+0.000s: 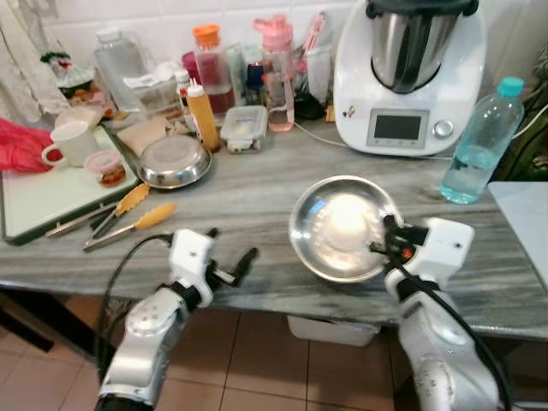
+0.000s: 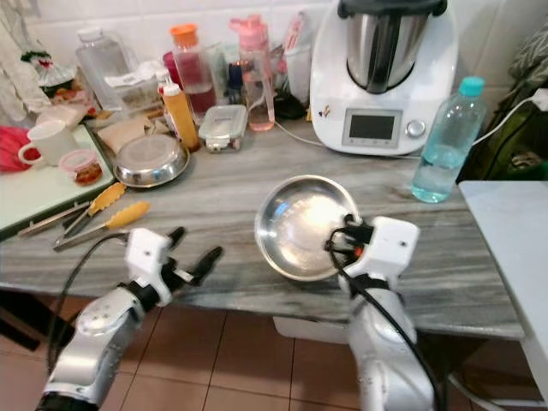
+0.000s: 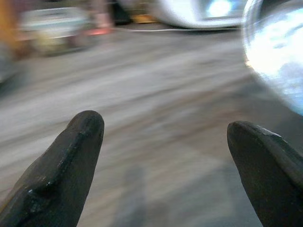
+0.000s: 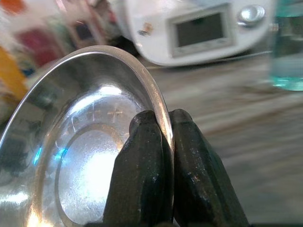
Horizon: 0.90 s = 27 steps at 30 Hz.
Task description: Setting the table
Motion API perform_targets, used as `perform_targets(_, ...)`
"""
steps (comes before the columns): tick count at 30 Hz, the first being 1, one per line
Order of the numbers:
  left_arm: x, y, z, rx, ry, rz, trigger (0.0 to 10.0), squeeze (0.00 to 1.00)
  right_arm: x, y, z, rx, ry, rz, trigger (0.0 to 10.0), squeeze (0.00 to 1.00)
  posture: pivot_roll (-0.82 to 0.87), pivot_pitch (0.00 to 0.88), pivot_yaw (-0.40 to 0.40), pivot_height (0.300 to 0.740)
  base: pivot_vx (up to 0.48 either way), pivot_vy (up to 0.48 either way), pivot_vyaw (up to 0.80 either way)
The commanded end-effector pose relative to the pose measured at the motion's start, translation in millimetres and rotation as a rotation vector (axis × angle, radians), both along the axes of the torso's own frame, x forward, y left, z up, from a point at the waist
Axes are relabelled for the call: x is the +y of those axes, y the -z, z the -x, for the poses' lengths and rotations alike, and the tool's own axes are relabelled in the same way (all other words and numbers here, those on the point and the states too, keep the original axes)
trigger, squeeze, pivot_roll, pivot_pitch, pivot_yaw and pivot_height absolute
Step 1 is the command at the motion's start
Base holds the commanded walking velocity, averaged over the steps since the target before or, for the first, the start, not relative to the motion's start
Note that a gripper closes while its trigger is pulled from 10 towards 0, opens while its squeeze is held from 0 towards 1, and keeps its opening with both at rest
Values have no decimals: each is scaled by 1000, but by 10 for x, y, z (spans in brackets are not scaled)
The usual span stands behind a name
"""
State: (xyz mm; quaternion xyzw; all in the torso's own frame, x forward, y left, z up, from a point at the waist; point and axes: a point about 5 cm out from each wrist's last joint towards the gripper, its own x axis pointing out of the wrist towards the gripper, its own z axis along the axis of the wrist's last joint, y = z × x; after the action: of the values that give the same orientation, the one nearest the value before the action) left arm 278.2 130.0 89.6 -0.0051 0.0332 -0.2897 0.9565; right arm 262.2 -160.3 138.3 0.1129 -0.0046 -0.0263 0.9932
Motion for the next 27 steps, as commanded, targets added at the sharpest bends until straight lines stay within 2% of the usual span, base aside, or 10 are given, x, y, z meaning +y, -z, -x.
perform_targets(1, 113, 16, 68, 14, 30, -30, 10000, 0, 66, -32, -13, -14, -18, -19, 10000, 0, -155, 0, 74, 740, 0, 0, 0)
perform_targets(8, 170, 18, 205, 35, 160, -86, 10000, 0, 106, 15, -41, 10, -23, -44, 10000, 0, -141, 5, 77, 740, 0, 0, 0)
perform_targets(12, 170, 20, 232, 44, 196, -103, 10000, 0, 148, 21, -83, 13, -35, -58, 10000, 0, -135, 10, 79, 740, 0, 0, 0)
perform_targets(15, 176, 14, 252, 48, 214, -117, 10000, 0, 193, 47, -130, 35, -43, -104, 10000, 0, -127, 17, 83, 740, 0, 0, 0)
perform_targets(18, 186, 6, 280, 54, 220, -119, 10000, 0, 245, 147, -154, 97, -39, -196, 10000, 0, -121, 23, 84, 740, 0, 0, 0)
perform_targets(27, 184, -10, 323, 67, 250, -126, 10000, 0, 355, 248, -238, 148, -48, -300, 10000, 0, -107, 36, 92, 740, 0, 0, 0)
